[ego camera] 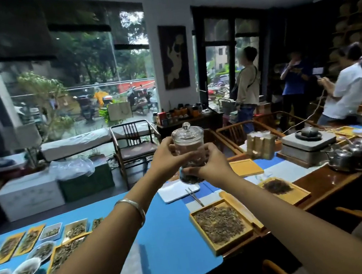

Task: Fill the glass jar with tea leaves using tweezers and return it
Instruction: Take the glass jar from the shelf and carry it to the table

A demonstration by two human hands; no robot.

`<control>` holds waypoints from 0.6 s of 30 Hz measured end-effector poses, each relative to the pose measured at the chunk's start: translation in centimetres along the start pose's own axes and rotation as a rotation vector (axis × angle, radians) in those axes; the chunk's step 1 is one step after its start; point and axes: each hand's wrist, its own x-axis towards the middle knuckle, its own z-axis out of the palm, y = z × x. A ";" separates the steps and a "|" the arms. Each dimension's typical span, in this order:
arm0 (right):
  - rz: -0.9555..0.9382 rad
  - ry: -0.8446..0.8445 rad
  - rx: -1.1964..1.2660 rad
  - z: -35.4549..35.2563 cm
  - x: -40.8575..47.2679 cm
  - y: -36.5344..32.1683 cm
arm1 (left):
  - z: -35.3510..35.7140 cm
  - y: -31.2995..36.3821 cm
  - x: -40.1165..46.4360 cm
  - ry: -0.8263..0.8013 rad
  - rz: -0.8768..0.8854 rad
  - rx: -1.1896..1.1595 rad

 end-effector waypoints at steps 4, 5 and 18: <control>-0.027 -0.101 0.028 3.5 7.6 3.7 | -2.0 -5.1 4.9 0.104 -0.067 0.050; -0.037 -0.126 0.039 4.4 9.5 4.5 | -2.5 -6.4 6.2 0.126 -0.080 0.056; -0.066 -0.439 0.037 14.7 27.4 16.4 | -6.4 -22.6 17.6 0.398 -0.278 0.121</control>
